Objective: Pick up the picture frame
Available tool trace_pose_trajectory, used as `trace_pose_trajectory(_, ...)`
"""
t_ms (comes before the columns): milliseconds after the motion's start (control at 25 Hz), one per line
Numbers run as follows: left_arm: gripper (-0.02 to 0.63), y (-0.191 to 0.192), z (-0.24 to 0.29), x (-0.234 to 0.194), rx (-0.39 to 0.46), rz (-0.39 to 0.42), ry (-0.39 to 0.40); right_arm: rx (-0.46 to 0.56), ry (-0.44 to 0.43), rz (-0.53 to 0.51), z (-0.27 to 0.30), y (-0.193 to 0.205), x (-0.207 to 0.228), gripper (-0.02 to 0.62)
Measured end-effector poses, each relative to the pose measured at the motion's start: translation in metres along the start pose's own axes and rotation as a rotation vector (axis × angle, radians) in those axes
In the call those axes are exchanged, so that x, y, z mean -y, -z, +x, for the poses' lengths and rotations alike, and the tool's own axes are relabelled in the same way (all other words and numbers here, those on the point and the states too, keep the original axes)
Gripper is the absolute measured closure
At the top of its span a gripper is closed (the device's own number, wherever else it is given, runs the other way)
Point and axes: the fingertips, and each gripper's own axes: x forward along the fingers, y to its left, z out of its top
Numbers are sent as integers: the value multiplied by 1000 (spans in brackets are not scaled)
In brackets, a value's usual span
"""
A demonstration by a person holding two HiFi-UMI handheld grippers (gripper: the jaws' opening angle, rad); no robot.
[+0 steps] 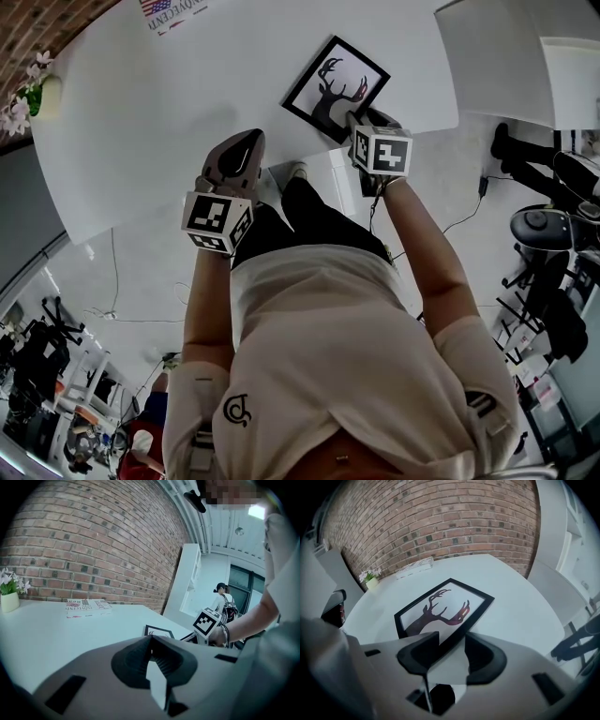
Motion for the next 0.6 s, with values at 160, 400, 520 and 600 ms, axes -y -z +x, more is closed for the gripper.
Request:
trace_pose_trajectory(160, 594, 6, -1, 6, -16, 0, 11, -1, 2, -26, -6, 5, 1, 425)
trace_pose_trajectory(400, 594, 24, 0, 14, -47, -12, 24, -2, 1, -62, -11, 13, 6, 445)
trace_pose_trajectory(520, 594, 31, -1, 19, -56, -16, 29, 0, -1, -71, -16, 17, 7, 453)
trace_pose_trajectory(600, 594, 35, -2, 21, -61, -18, 32, 0, -1, -74, -18, 20, 7, 459)
